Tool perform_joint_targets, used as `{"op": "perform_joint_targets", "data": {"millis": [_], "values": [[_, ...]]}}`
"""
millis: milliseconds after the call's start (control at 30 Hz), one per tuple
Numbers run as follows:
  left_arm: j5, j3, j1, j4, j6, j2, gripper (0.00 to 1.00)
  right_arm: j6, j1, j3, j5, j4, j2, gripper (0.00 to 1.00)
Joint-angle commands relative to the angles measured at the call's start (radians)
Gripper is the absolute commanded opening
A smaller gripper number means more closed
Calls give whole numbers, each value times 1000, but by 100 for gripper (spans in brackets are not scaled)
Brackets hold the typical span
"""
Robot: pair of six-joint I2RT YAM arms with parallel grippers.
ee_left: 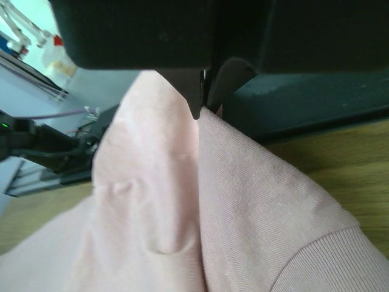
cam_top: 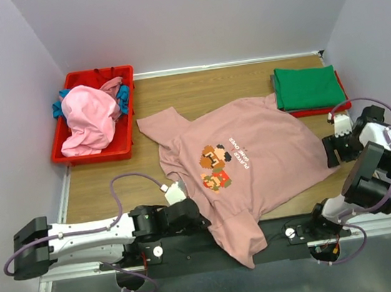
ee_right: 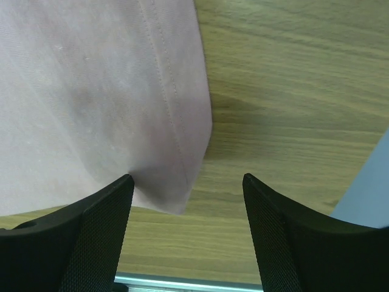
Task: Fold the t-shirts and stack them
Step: Flatten the tshirt out
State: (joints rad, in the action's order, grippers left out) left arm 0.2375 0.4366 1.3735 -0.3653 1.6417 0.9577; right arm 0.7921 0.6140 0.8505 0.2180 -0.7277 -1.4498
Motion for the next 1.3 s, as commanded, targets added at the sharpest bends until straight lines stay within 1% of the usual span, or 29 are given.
{"op": "perform_joint_targets", "data": {"millis": [0, 100, 233, 267, 333, 367, 433, 533, 567, 600, 667, 700, 733, 767, 800, 833, 867, 900, 933, 967, 1000, 1033, 1067, 1100, 1133, 1167, 1200, 1233, 1267], "values": [[57, -32, -5, -43, -14, -86, 0, 50, 7, -16, 85, -27, -15, 79], [63, -38, -5, -75, -5, -132, 0, 41, 7, -7, 107, -32, -40, 72], [80, -30, -5, -107, -6, -169, 0, 38, 7, 2, 106, -35, -78, 42], [98, -18, -5, -116, -9, -177, 0, 44, 7, 1, 112, -45, -77, 30], [121, 5, -5, -150, -31, -197, 0, 56, 7, -2, 145, -70, -60, 19], [156, 37, -5, -164, -42, -203, 0, 70, 7, 4, 159, -105, -29, 9], [198, 98, -5, -201, -97, -238, 0, 97, 7, 40, 213, -186, 37, 1], [308, 180, -8, -248, -176, -301, 0, 121, 3, 139, 319, -294, 109, 1], [344, 248, -13, -267, -222, -315, 0, 130, -3, 183, 343, -364, 126, 0], [412, 287, -25, -300, -249, -327, 0, 125, -17, 308, 366, -390, 144, 0], [488, 425, -46, -328, -348, -341, 0, 108, -39, 456, 431, -438, 141, 0], [559, 477, -80, -337, -399, -335, 0, 69, -51, 596, 451, -462, 131, 0], [594, 590, -102, -342, -493, -306, 0, 0, -89, 684, 481, -464, 99, 1], [621, 649, -125, -336, -494, -284, 0, -1, -117, 755, 488, -461, 71, 0], [656, 710, -192, -295, -637, -227, 0, -86, -184, 900, 485, -435, 16, 0], [669, 772, -229, -265, -710, -193, 0, -134, -222, 967, 477, -415, -21, 0], [671, 892, -273, -233, -796, -156, 0, -175, -259, 1031, 468, -395, -58, 0], [658, 951, -315, -163, -933, -79, 0, -256, -328, 1108, 456, -357, -93, 0], [633, 1009, -417, -128, -1006, -39, 0, -298, -354, 1254, 452, -339, -183, 0], [555, 1122, -471, -92, -1064, 1, 0, -385, -376, 1356, 449, -310, -229, 1], [501, 1187, -528, -49, -1145, 44, 0, -430, -394, 1448, 442, -296, -289, 0], [440, 1258, -601, -44, -1167, 144, 0, -467, -417, 1543, 440, -283, -340, 0], [295, 1416, -734, -49, -1177, 197, 0, -534, -425, 1699, 432, -219, -418, 0], [220, 1501, -810, -64, -1181, 251, 0, -559, -430, 1722, 425, -166, -428, 0], [153, 1587, -865, -72, -1186, 365, 0, -577, -434, 1716, 410, -104, -426, 0], [34, 1778, -955, -84, -1185, 421, 0, -621, -435, 1684, 394, 18, -405, 0], [-25, 1886, -991, -115, -1180, 481, 0, -636, -433, 1681, 377, 61, -399, 0], [-80, 2080, -1017, -129, -1159, 587, 0, -646, -434, 1690, 345, 88, -396, 0], [-175, 2152, -1065, -135, -1136, 628, 0, -663, -435, 1719, 333, 114, -386, 0]]}}
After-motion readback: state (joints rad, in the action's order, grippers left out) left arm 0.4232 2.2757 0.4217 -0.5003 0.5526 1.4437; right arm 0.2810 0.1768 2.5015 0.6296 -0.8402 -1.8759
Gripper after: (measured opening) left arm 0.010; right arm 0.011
